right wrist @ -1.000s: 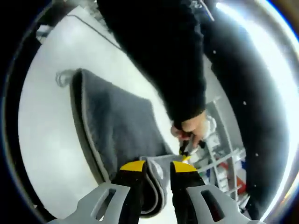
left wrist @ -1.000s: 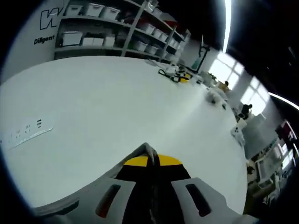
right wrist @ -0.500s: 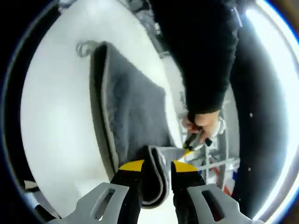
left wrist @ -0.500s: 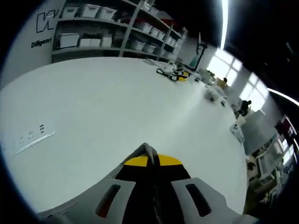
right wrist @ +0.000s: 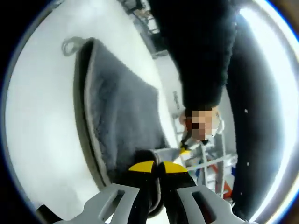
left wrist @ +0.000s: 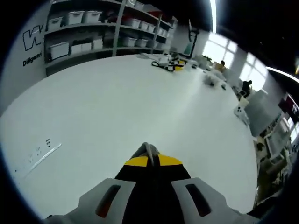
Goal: Open the folded towel by lifting each exposed corner and separating the folded layers until the towel lies flat within the target outline without major curled edges
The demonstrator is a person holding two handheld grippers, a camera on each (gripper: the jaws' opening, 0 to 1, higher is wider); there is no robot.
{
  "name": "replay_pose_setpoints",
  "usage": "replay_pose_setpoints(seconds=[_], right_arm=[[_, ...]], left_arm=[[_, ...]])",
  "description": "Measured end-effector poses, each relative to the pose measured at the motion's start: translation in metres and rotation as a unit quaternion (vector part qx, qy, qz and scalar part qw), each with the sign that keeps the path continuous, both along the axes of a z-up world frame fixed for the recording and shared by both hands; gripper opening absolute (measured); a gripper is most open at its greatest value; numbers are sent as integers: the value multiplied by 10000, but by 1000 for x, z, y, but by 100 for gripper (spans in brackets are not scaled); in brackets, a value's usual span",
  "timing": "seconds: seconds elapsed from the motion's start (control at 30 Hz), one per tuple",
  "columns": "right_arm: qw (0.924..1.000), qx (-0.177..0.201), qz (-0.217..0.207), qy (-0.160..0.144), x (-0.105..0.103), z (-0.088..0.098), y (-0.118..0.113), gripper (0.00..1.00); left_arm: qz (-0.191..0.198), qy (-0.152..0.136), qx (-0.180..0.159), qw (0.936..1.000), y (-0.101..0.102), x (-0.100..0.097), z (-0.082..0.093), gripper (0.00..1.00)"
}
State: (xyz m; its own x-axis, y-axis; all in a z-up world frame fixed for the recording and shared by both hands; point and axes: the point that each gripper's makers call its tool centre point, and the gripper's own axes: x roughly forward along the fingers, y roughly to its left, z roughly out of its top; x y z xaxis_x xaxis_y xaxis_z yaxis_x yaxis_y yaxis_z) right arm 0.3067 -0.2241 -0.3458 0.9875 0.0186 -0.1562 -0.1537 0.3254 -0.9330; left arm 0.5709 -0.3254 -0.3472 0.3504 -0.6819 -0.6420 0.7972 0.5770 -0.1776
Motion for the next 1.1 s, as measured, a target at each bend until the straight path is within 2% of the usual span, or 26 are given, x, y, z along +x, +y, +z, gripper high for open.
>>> replay_pose_setpoints(seconds=[0.03, 0.1, 0.17, 0.2, 0.23, 0.27, 0.37, 0.43, 0.53, 0.63, 0.67, 0.73, 0.83, 0.9, 1.03, 1.1], right_arm=[[9999, 147, -20, -48, 0, 3, -2, 1], [9976, 689, 2, -54, -1, 7, -5, 1], [9915, 1301, 8, -48, -1, 12, -10, 1], [9822, 1876, 58, 50, -2, 12, -11, 1], [9742, 2254, -71, -53, -3, 19, -22, 1], [9665, 2562, -126, -129, -3, 23, -30, 1], [9473, 3165, -339, -363, -5, 33, -57, 1], [9391, 3398, -321, -410, -6, 34, -66, 1], [9408, 3321, -514, -435, -5, 30, -81, 1], [9331, 3531, -598, -323, -3, 21, -91, 1], [9257, 3723, -626, -219, -2, 14, -94, 1], [9196, 3847, -750, -267, -3, 10, -104, 1], [8992, 4275, -869, -351, -9, 6, -114, 1], [8887, 4472, -952, -340, -12, 2, -120, 1], [8732, 4745, -1073, -302, -16, -8, -130, 1], [8697, 4796, -1130, -290, -17, -14, -132, 1]], left_arm=[[-3, -57, 42, 10000, 1, 1, 0, 4], [-120, -377, 340, 9986, 4, 4, -1, 4], [-140, -438, 386, 9982, 2, 2, 0, 4], [-133, -511, 419, 9977, 1, 4, 2, 5], [-124, -566, 432, 9974, 1, 5, 3, 5], [-121, -600, 450, 9971, 0, 7, 4, 5], [-203, -620, 578, 9962, -1, 6, 1, 5], [-226, -663, 619, 9956, -7, 11, 1, 5], [-332, -680, 629, 9951, -12, 9, -1, 5], [-469, -720, 762, 9934, -15, 7, -3, 6], [-488, -737, 780, 9930, -16, 8, -3, 7], [-514, -676, 824, 9930, -17, 10, -5, 7], [-544, -717, 922, 9917, -18, 12, -7, 8], [-542, -717, 929, 9916, -20, 14, -8, 8], [-528, -717, 904, 9919, -28, 18, -7, 8], [-546, -727, 908, 9917, -33, 18, -10, 9]])
